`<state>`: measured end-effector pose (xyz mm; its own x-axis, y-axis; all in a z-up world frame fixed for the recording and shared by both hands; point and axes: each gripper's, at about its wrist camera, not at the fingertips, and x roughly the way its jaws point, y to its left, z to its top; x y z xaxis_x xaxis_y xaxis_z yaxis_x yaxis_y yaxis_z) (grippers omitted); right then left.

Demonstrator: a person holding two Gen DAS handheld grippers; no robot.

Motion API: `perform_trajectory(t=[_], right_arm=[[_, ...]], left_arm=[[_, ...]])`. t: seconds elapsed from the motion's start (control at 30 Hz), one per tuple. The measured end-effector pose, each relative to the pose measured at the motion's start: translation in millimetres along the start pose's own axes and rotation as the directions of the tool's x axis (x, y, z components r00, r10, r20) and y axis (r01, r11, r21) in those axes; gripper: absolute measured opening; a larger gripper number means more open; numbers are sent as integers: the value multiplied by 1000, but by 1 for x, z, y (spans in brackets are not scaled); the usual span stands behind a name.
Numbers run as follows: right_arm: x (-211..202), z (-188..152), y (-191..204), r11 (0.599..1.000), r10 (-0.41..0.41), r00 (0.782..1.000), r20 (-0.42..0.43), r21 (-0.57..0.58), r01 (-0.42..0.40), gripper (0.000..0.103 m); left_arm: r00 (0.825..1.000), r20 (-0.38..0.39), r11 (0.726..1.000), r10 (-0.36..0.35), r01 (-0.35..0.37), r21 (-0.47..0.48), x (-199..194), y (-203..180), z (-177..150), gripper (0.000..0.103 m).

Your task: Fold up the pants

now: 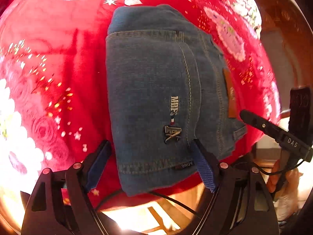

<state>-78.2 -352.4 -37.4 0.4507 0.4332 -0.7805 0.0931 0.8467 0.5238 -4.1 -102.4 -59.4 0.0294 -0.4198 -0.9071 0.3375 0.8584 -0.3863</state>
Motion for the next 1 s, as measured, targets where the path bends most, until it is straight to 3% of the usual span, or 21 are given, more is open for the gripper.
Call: perform_trajectory(t=[0.1,0.17,0.23,0.27,0.33,0.4,0.43,0.5,0.57,0.67,0.77,0.83,0.9,1.0], right_arm=[[-18,-9,-10,998,38,999,17,57,-39,55],[-15,-16,-12,998,23,1000,3,65,-23,55],[-4,-23,-14,998,15,1000,-21,69,-14,50],[3,-26,-12,998,-10,999,-51,55,13,34],[25,-34,-8,993,-118,986,-114,-44,113,23],[31,-37,-8,991,-134,981,-140,-47,129,23],[25,-34,-7,991,-131,982,-137,-47,126,29],[11,-31,-4,994,-108,988,-110,-39,104,29],[-7,-26,-1,996,-88,993,-73,-37,85,30],[-28,-15,5,998,-64,998,9,-25,64,35],[-35,-1,11,998,-55,996,76,-2,55,39],[-42,5,16,999,-46,992,121,8,45,39],[-52,11,21,999,-40,984,176,15,38,48],[-51,20,30,999,-41,975,218,29,35,50]], left_arm=[[993,8,986,-117,117,-118,-12,22,-4,83],[987,-17,970,-162,156,-184,-6,32,-5,83],[986,-57,967,-159,145,-208,7,35,-7,83],[987,-84,975,-133,115,-191,14,31,-8,83],[994,-77,990,-74,64,-124,18,20,-11,84],[996,-86,997,-36,30,-65,16,11,-12,84],[995,-95,998,-40,35,-56,12,10,-14,83],[991,-87,993,-104,99,-63,0,11,-14,83],[992,-39,992,-118,116,-53,-19,12,-8,83],[998,64,999,-29,30,-10,-39,3,12,84],[985,132,993,114,-115,-4,-40,-11,31,84],[976,163,989,146,-149,1,-34,-26,44,84],[970,184,987,160,-162,0,-32,-27,47,84],[967,188,984,173,-177,2,-25,-19,47,84]])
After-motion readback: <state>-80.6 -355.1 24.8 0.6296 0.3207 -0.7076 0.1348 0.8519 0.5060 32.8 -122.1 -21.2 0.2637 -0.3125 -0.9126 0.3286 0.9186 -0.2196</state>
